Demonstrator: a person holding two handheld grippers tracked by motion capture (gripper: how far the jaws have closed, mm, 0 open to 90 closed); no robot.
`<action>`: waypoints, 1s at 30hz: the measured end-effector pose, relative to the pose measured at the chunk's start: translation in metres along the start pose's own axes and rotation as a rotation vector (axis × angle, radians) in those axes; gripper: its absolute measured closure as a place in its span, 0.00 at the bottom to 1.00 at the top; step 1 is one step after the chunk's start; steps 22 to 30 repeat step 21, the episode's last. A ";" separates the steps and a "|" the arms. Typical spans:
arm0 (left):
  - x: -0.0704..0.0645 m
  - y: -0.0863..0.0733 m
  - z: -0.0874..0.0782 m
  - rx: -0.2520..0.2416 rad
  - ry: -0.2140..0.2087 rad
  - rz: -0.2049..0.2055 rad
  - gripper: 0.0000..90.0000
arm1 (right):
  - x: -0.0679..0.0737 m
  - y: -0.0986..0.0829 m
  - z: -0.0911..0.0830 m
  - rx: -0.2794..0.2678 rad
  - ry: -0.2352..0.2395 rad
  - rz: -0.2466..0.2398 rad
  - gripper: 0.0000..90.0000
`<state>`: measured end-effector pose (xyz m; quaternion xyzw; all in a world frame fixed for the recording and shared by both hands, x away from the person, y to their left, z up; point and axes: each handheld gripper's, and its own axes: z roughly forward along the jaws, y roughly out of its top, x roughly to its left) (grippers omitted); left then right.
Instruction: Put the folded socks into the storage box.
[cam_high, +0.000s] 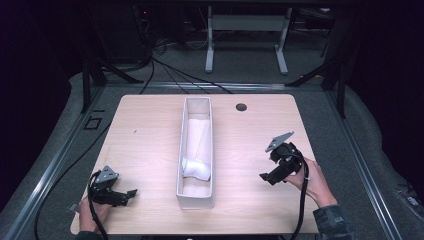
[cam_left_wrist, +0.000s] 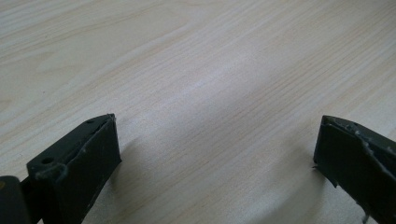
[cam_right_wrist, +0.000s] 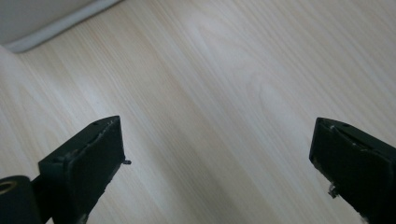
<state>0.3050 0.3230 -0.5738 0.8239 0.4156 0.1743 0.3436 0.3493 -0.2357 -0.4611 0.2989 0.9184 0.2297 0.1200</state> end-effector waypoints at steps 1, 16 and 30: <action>0.000 0.000 0.000 0.000 0.000 0.000 0.00 | -0.001 -0.005 0.001 0.000 0.008 0.015 0.03; 0.000 0.000 0.000 0.000 0.001 -0.001 0.00 | -0.010 -0.083 0.028 0.003 -0.042 0.136 0.00; 0.000 0.000 0.000 0.000 0.002 -0.002 0.00 | -0.012 -0.106 0.036 -0.036 -0.061 0.178 0.00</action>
